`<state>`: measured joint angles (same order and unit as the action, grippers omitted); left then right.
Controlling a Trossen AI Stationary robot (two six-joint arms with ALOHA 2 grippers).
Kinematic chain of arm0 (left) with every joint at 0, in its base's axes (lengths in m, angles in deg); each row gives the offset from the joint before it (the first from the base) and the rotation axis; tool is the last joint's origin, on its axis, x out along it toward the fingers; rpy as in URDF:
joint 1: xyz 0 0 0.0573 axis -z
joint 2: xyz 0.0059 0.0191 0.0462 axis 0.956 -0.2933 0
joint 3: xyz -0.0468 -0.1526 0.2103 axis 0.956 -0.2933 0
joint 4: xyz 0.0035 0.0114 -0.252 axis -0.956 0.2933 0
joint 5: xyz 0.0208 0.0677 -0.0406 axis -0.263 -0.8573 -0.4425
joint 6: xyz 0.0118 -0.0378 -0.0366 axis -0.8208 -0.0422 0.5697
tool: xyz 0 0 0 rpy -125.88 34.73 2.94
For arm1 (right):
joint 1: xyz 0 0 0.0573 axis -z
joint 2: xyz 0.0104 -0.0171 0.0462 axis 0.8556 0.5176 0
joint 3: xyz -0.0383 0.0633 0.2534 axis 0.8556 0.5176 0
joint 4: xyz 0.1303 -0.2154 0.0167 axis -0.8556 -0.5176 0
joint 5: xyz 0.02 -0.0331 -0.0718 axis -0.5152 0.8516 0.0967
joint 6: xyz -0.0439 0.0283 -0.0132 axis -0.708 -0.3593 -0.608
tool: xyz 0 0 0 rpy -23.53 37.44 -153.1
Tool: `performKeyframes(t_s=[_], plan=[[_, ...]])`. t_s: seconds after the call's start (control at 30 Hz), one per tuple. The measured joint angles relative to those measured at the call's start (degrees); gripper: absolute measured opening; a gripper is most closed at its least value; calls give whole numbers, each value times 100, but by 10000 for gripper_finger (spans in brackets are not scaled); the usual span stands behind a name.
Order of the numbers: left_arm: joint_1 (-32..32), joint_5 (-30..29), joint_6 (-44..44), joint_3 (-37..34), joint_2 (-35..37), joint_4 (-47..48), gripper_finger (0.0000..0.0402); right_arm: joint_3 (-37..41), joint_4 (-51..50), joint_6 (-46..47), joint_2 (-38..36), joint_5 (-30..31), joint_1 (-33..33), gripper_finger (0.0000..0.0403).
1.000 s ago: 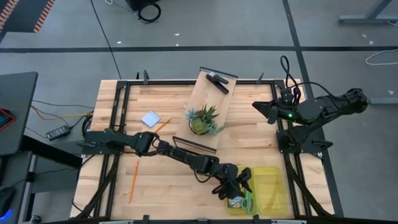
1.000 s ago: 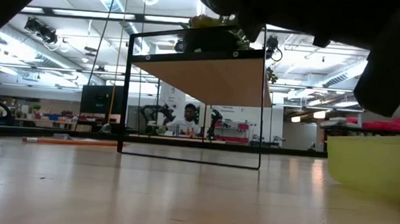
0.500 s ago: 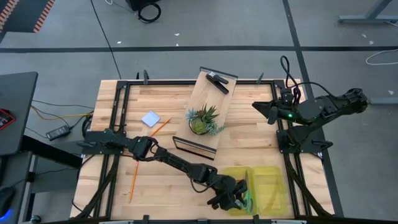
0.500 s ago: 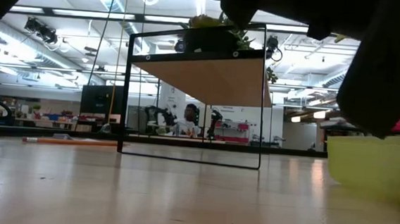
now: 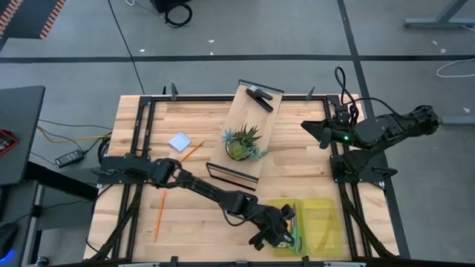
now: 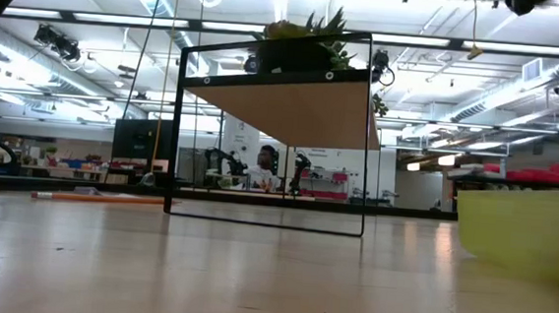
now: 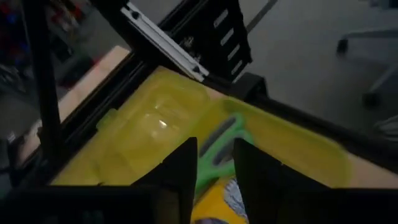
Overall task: Pack school essentials
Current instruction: Put the top orange pencil into the yellow supply box
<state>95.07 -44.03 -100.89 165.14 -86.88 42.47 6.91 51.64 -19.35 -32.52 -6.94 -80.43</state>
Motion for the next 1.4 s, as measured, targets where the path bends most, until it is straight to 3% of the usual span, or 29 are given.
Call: performKeyframes(t_s=[0.27, 0.67, 1.03, 1.2, 1.4], plan=[[19, -26, 336, -14, 751, 1808, 82, 0, -19, -289, -2, 42, 0, 119], [-108, -59, 660, -11, 1804, 2835, 77, 0, -11, -343, -2, 177, 0, 119], [-790, -180, 1542, -10, 2940, 4660, 77, 0, 0, -418, -2, 258, 0, 119], [-1051, -553, 1406, -11, 3413, 5549, 76, 0, 0, -331, 0, 257, -2, 119], [-1416, -599, 1227, -11, 3847, 6313, 61, 0, -20, -428, 0, 258, -2, 119]])
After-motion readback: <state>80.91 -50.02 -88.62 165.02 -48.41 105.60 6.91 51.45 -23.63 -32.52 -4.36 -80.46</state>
